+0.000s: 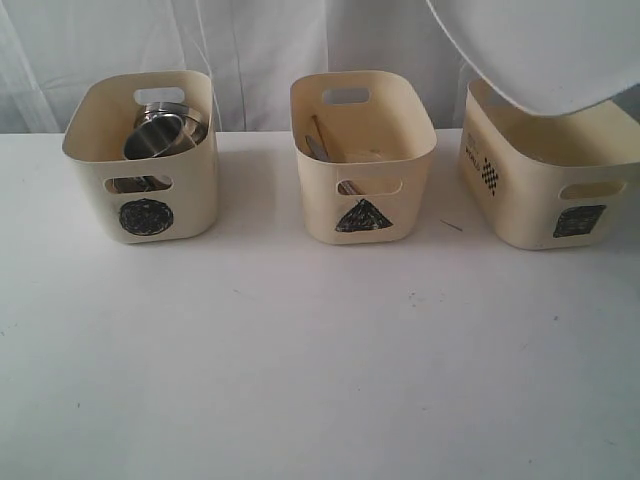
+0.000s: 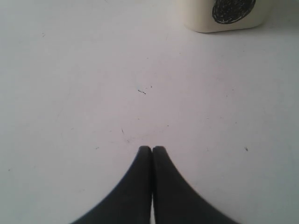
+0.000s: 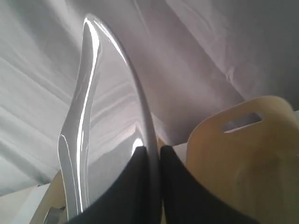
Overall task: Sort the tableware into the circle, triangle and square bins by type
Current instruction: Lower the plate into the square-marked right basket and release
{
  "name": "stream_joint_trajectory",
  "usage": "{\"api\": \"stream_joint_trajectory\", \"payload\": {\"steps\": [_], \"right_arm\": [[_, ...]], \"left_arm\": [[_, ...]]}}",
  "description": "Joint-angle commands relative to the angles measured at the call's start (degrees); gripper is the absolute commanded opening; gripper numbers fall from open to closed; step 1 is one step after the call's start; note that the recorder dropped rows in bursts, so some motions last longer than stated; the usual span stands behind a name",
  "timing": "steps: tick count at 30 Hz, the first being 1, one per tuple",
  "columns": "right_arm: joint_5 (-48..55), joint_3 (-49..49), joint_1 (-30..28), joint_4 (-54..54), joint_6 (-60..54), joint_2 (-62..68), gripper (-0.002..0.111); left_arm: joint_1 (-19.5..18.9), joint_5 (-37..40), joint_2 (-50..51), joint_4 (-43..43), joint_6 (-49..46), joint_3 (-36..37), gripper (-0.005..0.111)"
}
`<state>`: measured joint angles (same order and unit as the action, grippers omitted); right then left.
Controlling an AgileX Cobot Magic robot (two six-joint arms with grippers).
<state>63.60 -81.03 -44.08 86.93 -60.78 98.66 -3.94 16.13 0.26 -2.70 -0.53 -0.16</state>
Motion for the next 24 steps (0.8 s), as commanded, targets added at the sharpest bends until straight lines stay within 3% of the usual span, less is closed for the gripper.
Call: {"api": "stream_joint_trajectory", "payload": {"steps": [1,3,9,14,24], "right_arm": [[-7.3,-2.49,-0.55,3.58,-1.72,0.88,0.0],[-13.93,-2.6,-0.44,3.58,-6.21,0.88,0.0],[-20.45,-2.84,0.45,2.54,-17.63,0.88,0.0],[-28.77,-2.84,5.89,-0.14,-24.1,2.71,0.0],[-37.63,-2.84,11.05,-5.93,-28.55,6.06,0.0]], "left_arm": [[0.0,0.08,-0.26,-0.16,0.53,0.16,0.0],[0.0,0.08,-0.26,-0.16,0.53,0.16,0.0],[0.0,0.08,-0.26,-0.16,0.53,0.16,0.0],[0.0,0.08,-0.26,-0.16,0.53,0.16,0.0],[0.0,0.08,-0.26,-0.16,0.53,0.16,0.0]]}}
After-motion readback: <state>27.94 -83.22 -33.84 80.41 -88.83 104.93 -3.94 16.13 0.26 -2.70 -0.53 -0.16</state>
